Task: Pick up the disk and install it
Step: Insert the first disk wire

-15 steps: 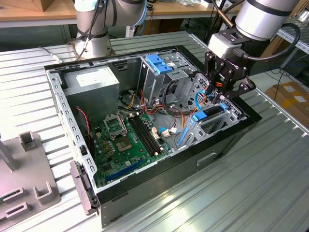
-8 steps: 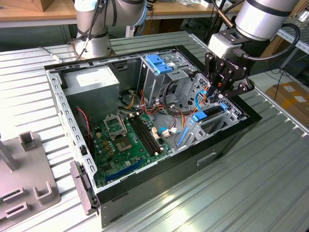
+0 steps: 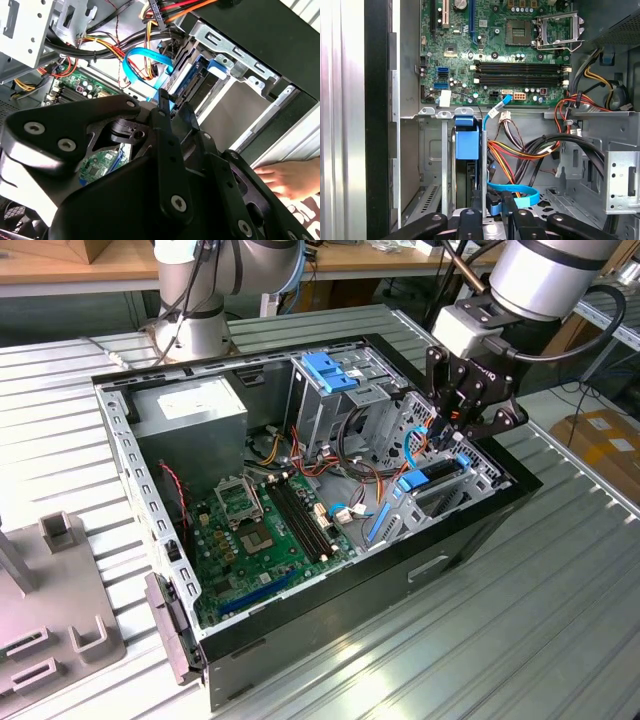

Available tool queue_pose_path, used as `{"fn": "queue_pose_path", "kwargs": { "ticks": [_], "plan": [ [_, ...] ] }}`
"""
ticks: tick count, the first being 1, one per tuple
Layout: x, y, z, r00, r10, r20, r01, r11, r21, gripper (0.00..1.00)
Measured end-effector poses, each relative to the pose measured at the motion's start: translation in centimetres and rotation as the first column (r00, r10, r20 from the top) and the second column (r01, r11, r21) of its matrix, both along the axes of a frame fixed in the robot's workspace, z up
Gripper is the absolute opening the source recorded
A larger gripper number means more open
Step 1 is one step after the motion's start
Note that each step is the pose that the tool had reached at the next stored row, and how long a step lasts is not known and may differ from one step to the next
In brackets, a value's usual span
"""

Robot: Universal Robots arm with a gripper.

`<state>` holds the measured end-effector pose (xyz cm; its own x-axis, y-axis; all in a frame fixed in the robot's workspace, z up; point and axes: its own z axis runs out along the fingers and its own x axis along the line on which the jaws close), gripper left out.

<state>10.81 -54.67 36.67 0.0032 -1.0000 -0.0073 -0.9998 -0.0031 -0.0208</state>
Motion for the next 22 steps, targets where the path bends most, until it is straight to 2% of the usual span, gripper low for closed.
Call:
{"fn": "queue_pose_path", "kwargs": {
  "ticks": [4,6,22],
  "plan": [
    [0.0,0.0,0.02,1.0,0.0,0.0,0.0,1.0,0.0,0.28],
    [0.0,0.0,0.03,1.0,0.0,0.0,0.0,1.0,0.0,0.16],
    [0.0,0.0,0.1,1.0,0.0,0.0,0.0,1.0,-0.0001,0.16]
  ]
}}
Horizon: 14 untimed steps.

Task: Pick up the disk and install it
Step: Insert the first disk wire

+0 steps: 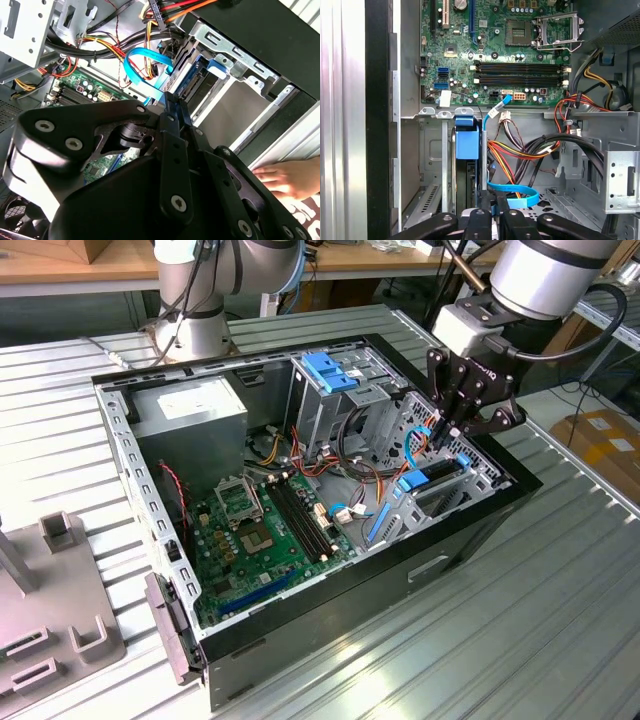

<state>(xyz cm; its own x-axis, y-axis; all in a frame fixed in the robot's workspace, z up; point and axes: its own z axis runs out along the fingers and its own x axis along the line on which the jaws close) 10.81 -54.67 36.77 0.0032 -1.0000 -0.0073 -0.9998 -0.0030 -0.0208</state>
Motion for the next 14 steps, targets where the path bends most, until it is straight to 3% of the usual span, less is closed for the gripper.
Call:
{"fn": "queue_pose_path", "kwargs": {
  "ticks": [3,6,9,14],
  "plan": [
    [-0.2,-0.01,0.0,1.0,0.001,0.002,-0.001,1.0,-0.0001,0.16],
    [-0.93,-0.14,0.0,0.9999,0.004,0.0111,-0.004,1.0,0.0,0.16],
    [-1.03,-0.39,-0.03,0.9997,0.009,0.0209,-0.009,1.0,-0.0001,0.16],
    [-1.04,-0.4,-0.03,0.9997,0.009,0.0212,-0.009,1.0,-0.0001,0.16]
  ]
}}
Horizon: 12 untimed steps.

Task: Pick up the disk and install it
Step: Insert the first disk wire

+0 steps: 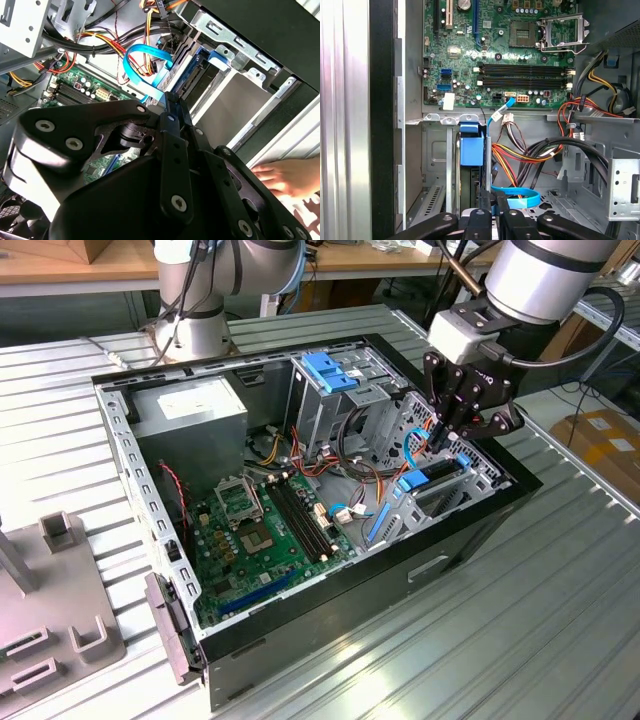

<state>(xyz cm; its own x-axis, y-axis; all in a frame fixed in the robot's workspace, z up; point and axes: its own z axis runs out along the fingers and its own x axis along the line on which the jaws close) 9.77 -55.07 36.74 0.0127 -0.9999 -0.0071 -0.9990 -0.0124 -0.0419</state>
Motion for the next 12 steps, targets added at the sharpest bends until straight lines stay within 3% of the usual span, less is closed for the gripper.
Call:
{"fn": "queue_pose_path", "kwargs": {
  "ticks": [9,12],
  "plan": [
    [-0.16,0.0,0.0,1.0,0.0,0.0004,0.0,1.0,0.0,0.16],
    [-0.19,0.0,0.0,1.0,0.0,0.0062,0.0,1.0,0.0,0.16]
  ]
}}
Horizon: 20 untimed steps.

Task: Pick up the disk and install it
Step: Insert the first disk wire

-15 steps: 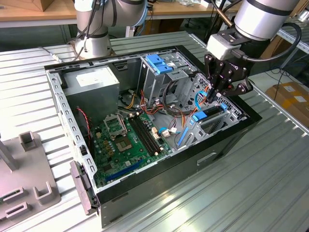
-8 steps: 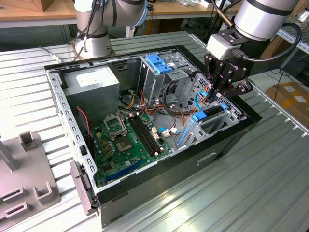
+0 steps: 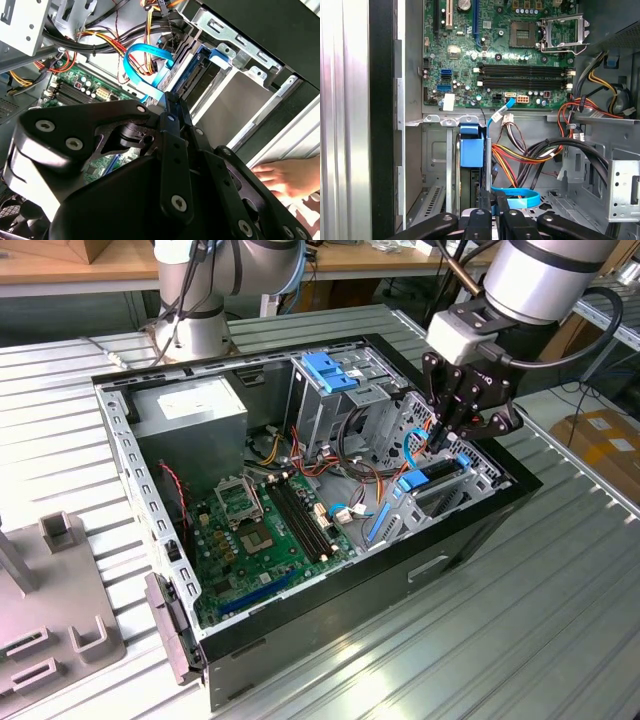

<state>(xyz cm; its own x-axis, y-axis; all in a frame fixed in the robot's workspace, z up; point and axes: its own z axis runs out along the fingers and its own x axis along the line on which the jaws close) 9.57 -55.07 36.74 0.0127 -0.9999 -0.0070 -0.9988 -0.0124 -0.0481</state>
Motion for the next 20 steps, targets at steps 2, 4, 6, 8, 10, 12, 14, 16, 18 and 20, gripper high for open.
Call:
{"fn": "queue_pose_path", "kwargs": {
  "ticks": [2,4,6,8,10,12,14,16,18,20],
  "plan": [
    [-0.07,0.0,0.0,1.0,0.0,0.0006,0.0,1.0,0.0,0.16],
    [-0.18,0.0,0.0,1.0,0.0,0.0006,0.0,1.0,0.0001,0.16],
    [-0.18,0.0,0.0,1.0,0.0,0.0006,0.0,1.0,0.0001,0.16],
    [-0.18,0.0,0.0,1.0,0.0,0.0006,0.0,1.0,0.0001,0.16],
    [-0.19,0.0,0.0,1.0,0.0,0.0006,0.0,1.0,0.0001,0.16],
    [-0.19,0.0,0.0,1.0,0.0,0.0006,0.0,1.0,0.0,0.16],
    [-0.19,-0.01,0.01,1.0,0.0,0.0006,0.0,1.0,-0.0001,0.16],
    [-0.19,-0.41,0.0,1.0,0.0,0.0007,0.0,1.0,0.0004,0.16],
    [-0.19,-0.6,0.0,1.0,0.0,0.0007,0.0,0.9999,0.0146,0.16],
    [-0.2,-0.74,0.0,1.0,0.0,0.0007,0.0,0.9999,0.0151,0.16]
  ]
}}
